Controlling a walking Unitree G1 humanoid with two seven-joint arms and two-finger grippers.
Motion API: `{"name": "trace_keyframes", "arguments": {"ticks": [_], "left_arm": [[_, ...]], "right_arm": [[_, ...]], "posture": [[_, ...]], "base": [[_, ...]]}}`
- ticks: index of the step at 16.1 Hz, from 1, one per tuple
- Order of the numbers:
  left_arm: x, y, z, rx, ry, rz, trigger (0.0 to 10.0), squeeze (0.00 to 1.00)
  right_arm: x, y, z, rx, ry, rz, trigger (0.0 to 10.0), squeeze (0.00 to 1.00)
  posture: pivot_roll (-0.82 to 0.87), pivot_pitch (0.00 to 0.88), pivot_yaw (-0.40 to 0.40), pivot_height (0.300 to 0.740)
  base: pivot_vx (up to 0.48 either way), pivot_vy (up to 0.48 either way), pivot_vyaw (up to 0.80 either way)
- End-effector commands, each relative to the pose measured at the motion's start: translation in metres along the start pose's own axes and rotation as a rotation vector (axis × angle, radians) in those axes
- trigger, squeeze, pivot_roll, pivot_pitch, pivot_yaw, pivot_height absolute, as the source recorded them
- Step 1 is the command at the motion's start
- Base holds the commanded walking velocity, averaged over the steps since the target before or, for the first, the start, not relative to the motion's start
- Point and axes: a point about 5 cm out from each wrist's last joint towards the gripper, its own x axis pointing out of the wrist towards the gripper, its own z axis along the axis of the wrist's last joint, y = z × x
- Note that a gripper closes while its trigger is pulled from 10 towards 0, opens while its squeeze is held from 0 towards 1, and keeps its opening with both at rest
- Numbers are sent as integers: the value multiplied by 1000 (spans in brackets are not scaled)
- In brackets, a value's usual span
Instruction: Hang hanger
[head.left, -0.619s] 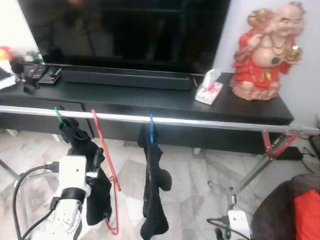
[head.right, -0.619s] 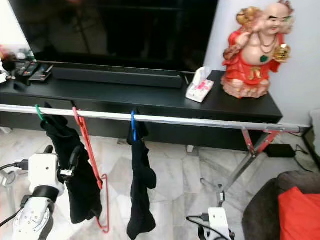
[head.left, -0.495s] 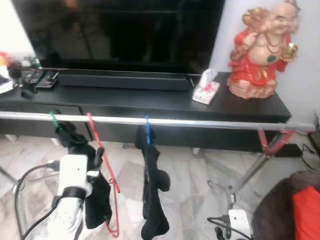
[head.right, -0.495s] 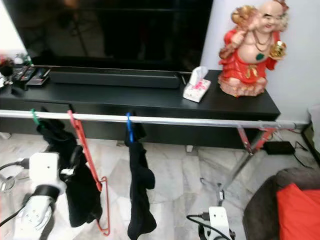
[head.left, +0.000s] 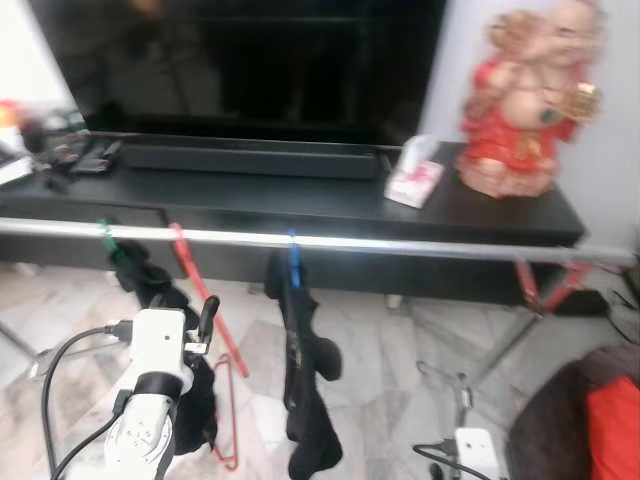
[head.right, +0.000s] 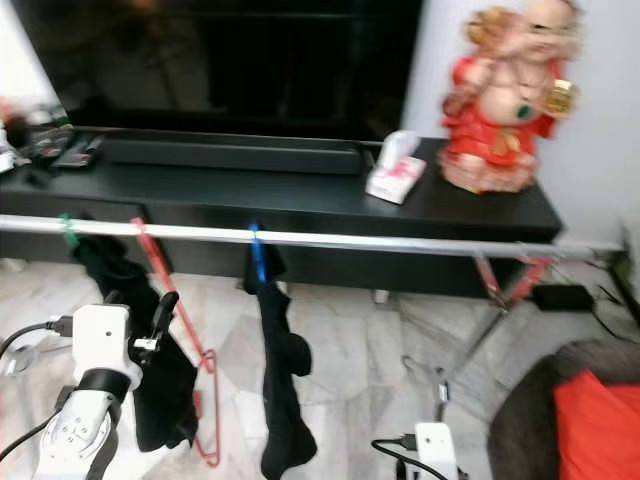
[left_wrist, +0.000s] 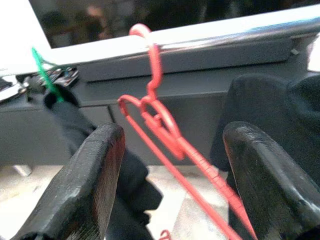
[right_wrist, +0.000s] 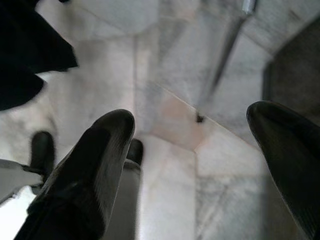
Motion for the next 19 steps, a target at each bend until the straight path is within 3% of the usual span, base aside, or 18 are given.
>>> {"name": "trace_keyframes", "arguments": {"ticks": [1, 9, 15, 18, 19], "left_arm": [[2, -1, 2, -11, 0, -7, 10000, 0], [3, -1, 3, -11, 1, -5, 10000, 0], [6, -2, 5, 3, 2, -13, 10000, 0], [7, -1, 6, 1, 10, 1, 10000, 0], [12, 6, 3, 4, 71, 65, 10000, 0]], "right_arm": [[-1, -2, -5, 8, 14, -5, 10000, 0], [-1, -4, -5, 15, 16, -4, 10000, 0], [-1, -1, -6, 5, 17, 2, 10000, 0], [-1, 9, -5, 2, 13, 14, 10000, 0], [-1, 18, -6, -1, 13, 25, 10000, 0]], "posture": [[-53, 0, -33, 740], [-55, 0, -32, 740], [-54, 0, -32, 740], [-54, 0, -33, 740], [-52, 0, -34, 740]], "base": [[0, 0, 0], [0, 368, 0], [0, 0, 0], [0, 0, 0], [0, 0, 0]]}}
